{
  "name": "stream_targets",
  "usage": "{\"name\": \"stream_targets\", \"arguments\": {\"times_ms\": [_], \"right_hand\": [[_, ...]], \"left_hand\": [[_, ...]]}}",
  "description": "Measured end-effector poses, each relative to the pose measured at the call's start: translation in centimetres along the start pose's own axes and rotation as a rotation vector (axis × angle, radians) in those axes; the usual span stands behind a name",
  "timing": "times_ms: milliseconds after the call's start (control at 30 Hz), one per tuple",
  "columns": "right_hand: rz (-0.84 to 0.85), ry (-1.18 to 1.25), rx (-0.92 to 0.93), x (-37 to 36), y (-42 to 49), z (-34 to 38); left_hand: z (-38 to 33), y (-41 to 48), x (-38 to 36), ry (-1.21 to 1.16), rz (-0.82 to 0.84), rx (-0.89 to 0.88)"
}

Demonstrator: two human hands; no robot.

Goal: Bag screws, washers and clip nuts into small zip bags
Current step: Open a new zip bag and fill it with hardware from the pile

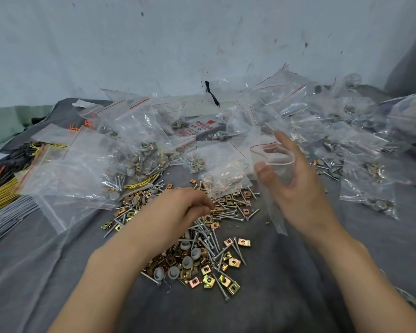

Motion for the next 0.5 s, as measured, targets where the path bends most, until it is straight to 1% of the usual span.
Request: {"name": "stream_targets", "arguments": {"times_ms": [133,233,367,500], "right_hand": [[-0.061,0.147,0.007,0.8,0.1,0.4],[-0.069,0.213,0.008,1.0,0.2,0.5],[-0.066,0.214,0.020,1.1,0.2,0.1],[-0.048,0.211,0.003,1.1,0.4,-0.5]], "left_hand": [[0.4,-0.4,-0.6,0.057,0.082,0.001],[0.7,-1.3,-0.3,-0.008,0.115,-0.016],[0.7,-2.5,-0.2,-0.086,0.185,-0.023],[1.0,-3.3,-1.7,-0.041,0.321,0.046]]}}
Point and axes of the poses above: each hand's wrist, its own y-axis towards the middle knuckle, its own x-axis out of the back of the hand, z = x × y, the point moved 6 cm from there along y, towards the middle knuckle, and after that the axes turned 13 degrees about z, right-handed, at the moved point
